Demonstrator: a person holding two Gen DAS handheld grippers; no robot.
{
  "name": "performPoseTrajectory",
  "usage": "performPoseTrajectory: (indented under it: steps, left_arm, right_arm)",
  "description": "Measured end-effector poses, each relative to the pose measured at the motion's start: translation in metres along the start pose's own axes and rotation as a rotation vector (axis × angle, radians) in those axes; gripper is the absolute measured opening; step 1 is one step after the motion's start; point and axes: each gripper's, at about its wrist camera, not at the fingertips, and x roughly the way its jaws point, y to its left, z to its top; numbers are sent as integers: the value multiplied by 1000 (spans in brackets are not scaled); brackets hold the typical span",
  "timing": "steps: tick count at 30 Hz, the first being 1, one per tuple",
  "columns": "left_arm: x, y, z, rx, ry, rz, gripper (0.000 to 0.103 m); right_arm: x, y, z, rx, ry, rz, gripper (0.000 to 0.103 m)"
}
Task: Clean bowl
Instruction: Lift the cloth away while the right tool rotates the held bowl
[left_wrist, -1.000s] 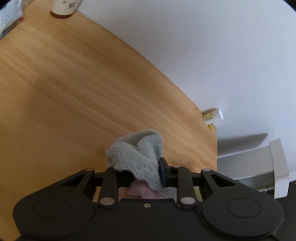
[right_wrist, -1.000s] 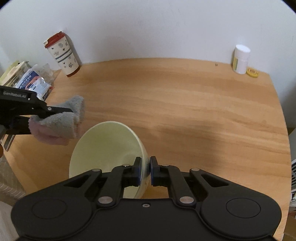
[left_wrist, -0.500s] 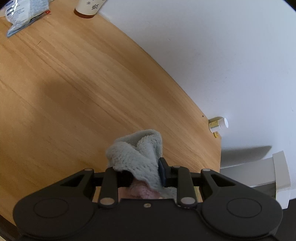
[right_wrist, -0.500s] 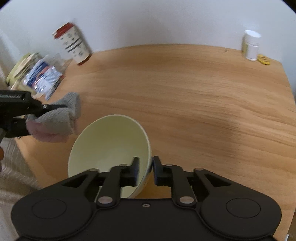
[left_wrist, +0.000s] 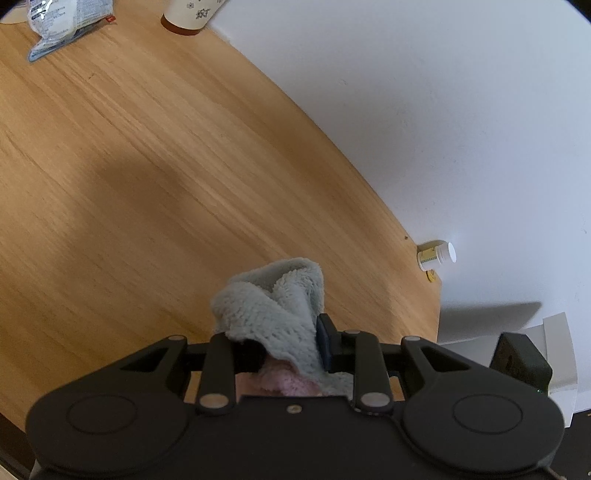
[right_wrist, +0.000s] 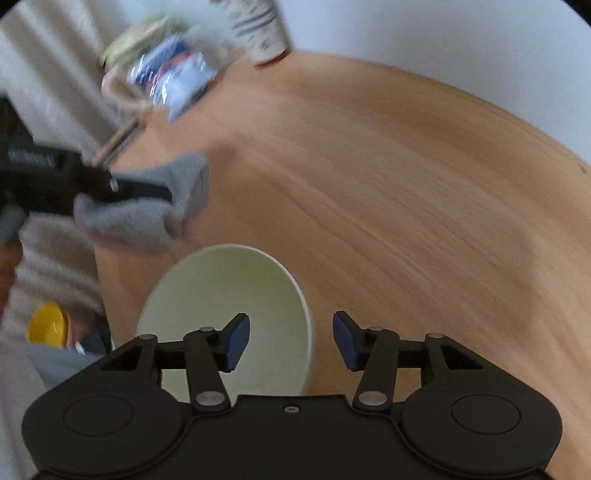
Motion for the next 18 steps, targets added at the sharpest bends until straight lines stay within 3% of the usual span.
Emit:
performPoseTrajectory:
  steps: [7, 9, 11, 18]
  left_arm:
    - [3, 2, -2, -28, -5, 24, 25]
    - [3, 4, -2, -32, -5, 31, 25]
    - [3, 5, -2, -43, -7, 32, 25]
    - [6, 2, 1, -40, -9, 31, 25]
  right_arm:
    - [17, -4, 17, -67, 75, 66, 52]
    - [22, -2, 19, -98, 112, 71, 35]
    - [22, -4, 19, -116, 129, 73, 29]
    - [22, -14, 23, -96, 180, 115, 22]
